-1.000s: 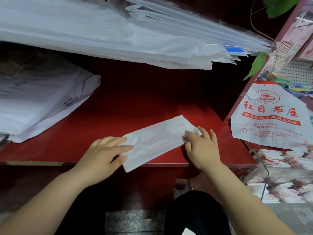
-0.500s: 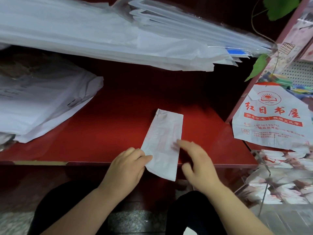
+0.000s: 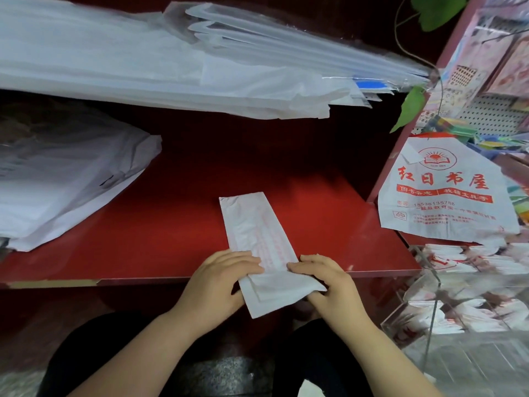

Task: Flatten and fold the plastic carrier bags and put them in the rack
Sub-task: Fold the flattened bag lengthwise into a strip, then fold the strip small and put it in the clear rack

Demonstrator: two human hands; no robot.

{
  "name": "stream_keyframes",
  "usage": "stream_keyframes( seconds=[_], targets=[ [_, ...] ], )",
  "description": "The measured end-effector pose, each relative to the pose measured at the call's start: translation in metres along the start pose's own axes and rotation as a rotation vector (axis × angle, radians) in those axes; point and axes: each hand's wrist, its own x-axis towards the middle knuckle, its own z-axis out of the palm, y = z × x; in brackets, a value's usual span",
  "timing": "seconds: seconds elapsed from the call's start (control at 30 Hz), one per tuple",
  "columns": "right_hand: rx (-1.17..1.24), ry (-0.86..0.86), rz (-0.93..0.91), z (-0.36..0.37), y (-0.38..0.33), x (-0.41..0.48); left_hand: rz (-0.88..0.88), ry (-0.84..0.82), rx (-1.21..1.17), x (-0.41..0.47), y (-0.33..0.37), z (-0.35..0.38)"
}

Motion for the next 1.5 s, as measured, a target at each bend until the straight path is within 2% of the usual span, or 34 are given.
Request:
stream_keyframes(
  seconds=[0.07,0.17,0.3,0.4,0.57,0.73,0.9,1.1,1.17,1.27,1.33,1.37,1.5],
  targets=[
    [0.024,0.041,-0.006,-0.002,-0.005,0.004,-0.133,0.113,-0.121,0.001,0.006,-0.001],
    [0.028,0.036,0.096,-0.004,-0.014,0.015,-0.377,0.247,-0.243,0.002,0.014,0.0],
    [-0.076,-0.084,0.16,0.002,-0.016,0.03,-0.478,0.335,-0.305,0.006,0.021,-0.001],
    [-0.097,-0.106,0.178,0.01,-0.022,0.04,-0.525,0.391,-0.285,0.005,0.021,0.003],
    [-0.172,-0.123,0.247,0.016,-0.03,0.052,-0.467,0.432,-0.111,-0.001,0.013,0.004],
    [-0.328,-0.119,0.275,0.02,-0.034,0.054,-0.332,0.383,-0.083,-0.008,0.006,0.005],
    [-0.376,-0.093,0.262,0.023,-0.037,0.049,-0.197,0.306,0.044,-0.014,0.0,0.0],
    [-0.399,-0.141,0.213,0.019,-0.039,0.047,0.128,0.076,0.343,-0.007,-0.004,-0.001],
    [-0.398,-0.157,0.2,0.018,-0.04,0.046,0.131,0.039,0.367,-0.006,-0.008,0.0],
    [-0.373,-0.119,0.146,0.02,-0.037,0.042,0.116,0.096,0.37,-0.011,-0.012,-0.002],
    [-0.339,-0.123,0.021,0.018,-0.032,0.037,0.081,0.073,0.358,-0.014,-0.014,-0.004],
    [-0.33,-0.167,-0.052,0.017,-0.029,0.034,0.07,0.065,0.34,-0.014,-0.015,-0.005],
    [-0.369,-0.377,-0.159,0.01,-0.025,0.035,0.043,-0.014,0.199,-0.007,-0.022,-0.013]
  ],
)
